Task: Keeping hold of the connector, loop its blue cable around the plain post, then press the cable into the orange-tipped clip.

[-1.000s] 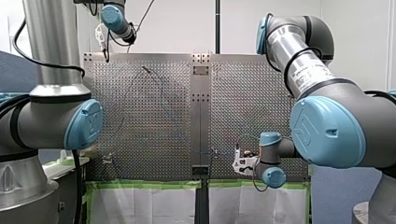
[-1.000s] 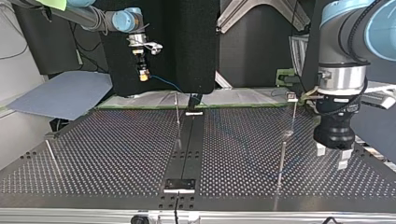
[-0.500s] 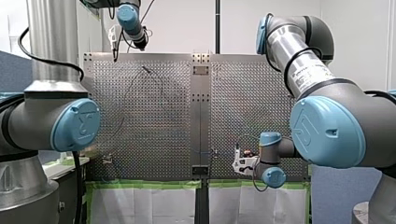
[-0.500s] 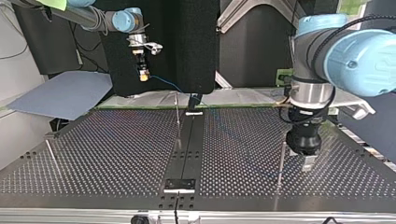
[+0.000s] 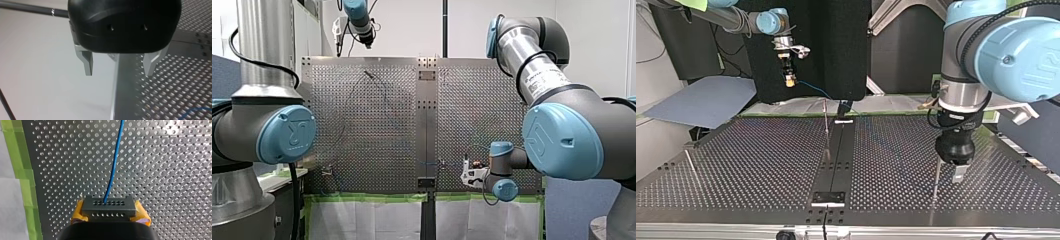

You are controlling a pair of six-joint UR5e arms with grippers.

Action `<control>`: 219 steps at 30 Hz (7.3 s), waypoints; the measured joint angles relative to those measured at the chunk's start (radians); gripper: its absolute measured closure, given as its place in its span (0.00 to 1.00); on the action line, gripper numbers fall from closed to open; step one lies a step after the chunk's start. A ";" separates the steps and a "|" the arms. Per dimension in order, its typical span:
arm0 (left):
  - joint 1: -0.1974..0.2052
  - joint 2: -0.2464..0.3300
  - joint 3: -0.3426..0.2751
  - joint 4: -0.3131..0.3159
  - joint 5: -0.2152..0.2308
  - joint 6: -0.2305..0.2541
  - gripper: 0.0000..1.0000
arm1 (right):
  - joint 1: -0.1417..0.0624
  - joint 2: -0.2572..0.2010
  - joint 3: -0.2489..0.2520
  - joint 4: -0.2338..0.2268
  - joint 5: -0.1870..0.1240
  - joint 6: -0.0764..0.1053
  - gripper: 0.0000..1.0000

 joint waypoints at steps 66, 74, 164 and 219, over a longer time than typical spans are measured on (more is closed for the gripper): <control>0.009 -0.028 -0.033 -0.299 -0.181 0.015 0.00 | 0.000 0.000 -0.001 0.000 -0.008 0.000 1.00; 0.006 -0.026 -0.033 -0.288 -0.173 0.022 0.00 | 0.000 0.000 -0.001 0.000 -0.008 0.000 1.00; -0.137 -0.479 0.130 0.363 -0.364 0.542 0.00 | 0.000 0.000 -0.001 0.008 -0.010 0.021 1.00; -0.197 -0.720 0.047 0.453 -0.436 0.617 0.00 | 0.000 0.000 -0.001 0.007 -0.009 0.021 1.00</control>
